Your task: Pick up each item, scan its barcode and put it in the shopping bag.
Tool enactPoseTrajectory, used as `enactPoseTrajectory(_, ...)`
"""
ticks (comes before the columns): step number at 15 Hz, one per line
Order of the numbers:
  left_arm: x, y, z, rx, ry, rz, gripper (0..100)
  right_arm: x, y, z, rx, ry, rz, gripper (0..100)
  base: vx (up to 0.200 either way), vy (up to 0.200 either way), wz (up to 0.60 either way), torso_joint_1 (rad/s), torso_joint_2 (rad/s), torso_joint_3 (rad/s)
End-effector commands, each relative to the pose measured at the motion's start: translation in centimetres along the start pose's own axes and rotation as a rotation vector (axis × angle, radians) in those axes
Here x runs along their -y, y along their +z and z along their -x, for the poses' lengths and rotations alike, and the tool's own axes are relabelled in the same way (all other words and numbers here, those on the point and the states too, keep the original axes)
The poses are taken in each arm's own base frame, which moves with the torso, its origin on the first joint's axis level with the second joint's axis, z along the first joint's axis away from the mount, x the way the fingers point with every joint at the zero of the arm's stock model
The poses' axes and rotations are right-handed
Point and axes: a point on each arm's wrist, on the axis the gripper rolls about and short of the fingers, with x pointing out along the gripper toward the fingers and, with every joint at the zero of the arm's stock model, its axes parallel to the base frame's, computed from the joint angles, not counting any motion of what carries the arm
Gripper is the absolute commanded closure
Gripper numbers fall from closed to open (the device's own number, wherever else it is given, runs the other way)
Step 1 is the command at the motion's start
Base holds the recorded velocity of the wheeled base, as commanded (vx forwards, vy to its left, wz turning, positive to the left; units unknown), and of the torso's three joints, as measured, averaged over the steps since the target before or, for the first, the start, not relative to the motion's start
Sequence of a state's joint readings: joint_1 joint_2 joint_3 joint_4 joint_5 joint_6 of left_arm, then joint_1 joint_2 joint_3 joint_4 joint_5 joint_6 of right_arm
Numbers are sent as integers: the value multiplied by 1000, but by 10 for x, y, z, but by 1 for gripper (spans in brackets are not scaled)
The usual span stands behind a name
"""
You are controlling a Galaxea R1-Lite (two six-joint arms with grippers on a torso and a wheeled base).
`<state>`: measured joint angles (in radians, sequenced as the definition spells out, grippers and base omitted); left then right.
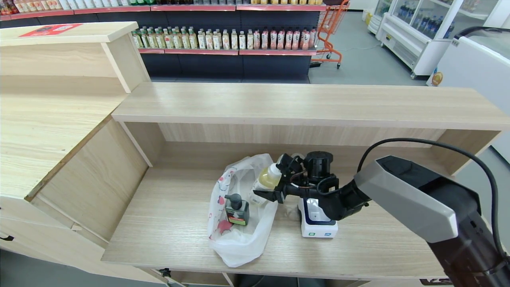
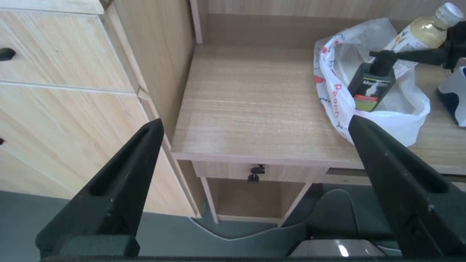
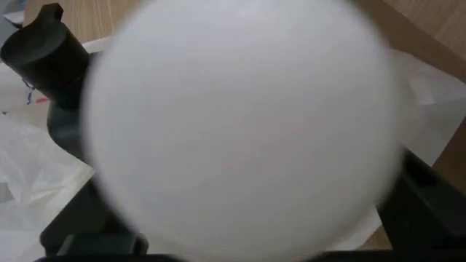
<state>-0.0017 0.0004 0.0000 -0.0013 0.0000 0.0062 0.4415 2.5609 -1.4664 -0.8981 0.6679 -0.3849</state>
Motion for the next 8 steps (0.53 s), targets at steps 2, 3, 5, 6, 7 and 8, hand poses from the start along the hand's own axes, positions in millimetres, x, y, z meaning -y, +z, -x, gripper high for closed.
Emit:
enactPoseTrajectory(2,0,0,0,1,0,0,0,3,11,4,11,-10,9,0,0,0,0,0,0,0)
enactPoseTrajectory(3,0,0,0,1,0,0,0,7,25,12,28,-24,18,0,0,0,0,0,0,0)
enactPoseTrajectory(5,0,0,0,1,0,0,0,12,45,25,50,-45,-24,0,0,0,0,0,0,0)
enactPoseTrajectory(6,0,0,0,-1,0,0,0,14,59,35,65,-56,-53,0,0,0,0,0,0,0)
enactPoseTrajectory(7,0,0,0,1,0,0,0,16,66,41,73,-65,-67,0,0,0,0,0,0,0)
enactPoseTrajectory(8,0,0,0,-1,0,0,0,18,85,58,90,-84,-115,0,0,0,0,0,0,0)
